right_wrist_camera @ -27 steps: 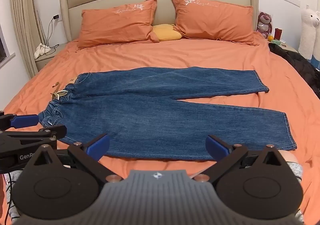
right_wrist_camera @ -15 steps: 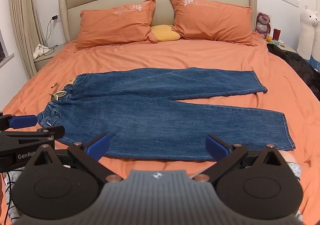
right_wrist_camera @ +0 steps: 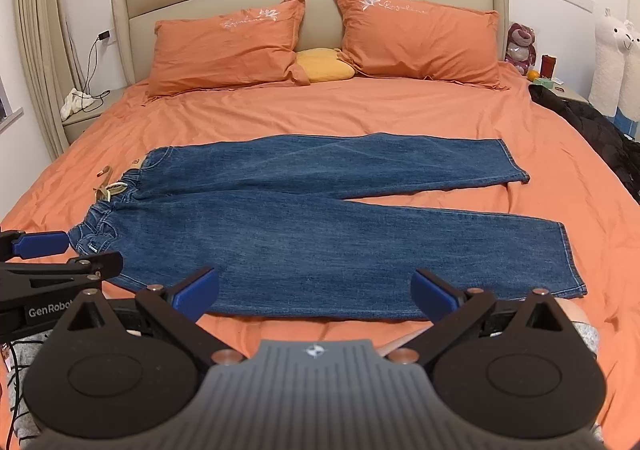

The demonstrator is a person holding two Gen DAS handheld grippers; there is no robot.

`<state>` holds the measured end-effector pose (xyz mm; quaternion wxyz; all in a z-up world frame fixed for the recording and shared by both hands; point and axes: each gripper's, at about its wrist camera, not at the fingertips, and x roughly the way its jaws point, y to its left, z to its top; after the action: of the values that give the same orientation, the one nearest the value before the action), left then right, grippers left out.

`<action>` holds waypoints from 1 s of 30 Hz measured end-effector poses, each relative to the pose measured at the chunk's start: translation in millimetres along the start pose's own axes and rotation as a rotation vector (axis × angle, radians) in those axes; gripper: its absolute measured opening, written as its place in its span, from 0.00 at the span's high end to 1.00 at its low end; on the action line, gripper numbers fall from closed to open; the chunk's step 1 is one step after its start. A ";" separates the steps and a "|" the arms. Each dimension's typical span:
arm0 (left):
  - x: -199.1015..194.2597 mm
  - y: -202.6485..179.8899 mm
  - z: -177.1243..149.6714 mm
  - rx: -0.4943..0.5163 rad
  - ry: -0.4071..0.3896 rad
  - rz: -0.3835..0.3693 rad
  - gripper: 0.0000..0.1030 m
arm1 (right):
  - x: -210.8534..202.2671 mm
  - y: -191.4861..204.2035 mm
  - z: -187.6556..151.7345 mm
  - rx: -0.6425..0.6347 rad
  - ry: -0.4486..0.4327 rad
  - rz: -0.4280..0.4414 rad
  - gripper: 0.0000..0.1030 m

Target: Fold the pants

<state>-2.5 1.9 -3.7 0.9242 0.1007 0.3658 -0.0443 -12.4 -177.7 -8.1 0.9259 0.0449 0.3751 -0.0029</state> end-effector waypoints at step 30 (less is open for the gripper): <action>1.0 -4.4 1.0 -0.002 0.001 -0.030 0.30 | -3.4 -4.7 -3.6 0.011 0.003 -0.018 0.05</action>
<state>-1.8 -2.7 -4.4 0.9233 0.0945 0.3679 -0.0576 -17.6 -182.2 -8.7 0.9250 0.0467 0.3768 -0.0131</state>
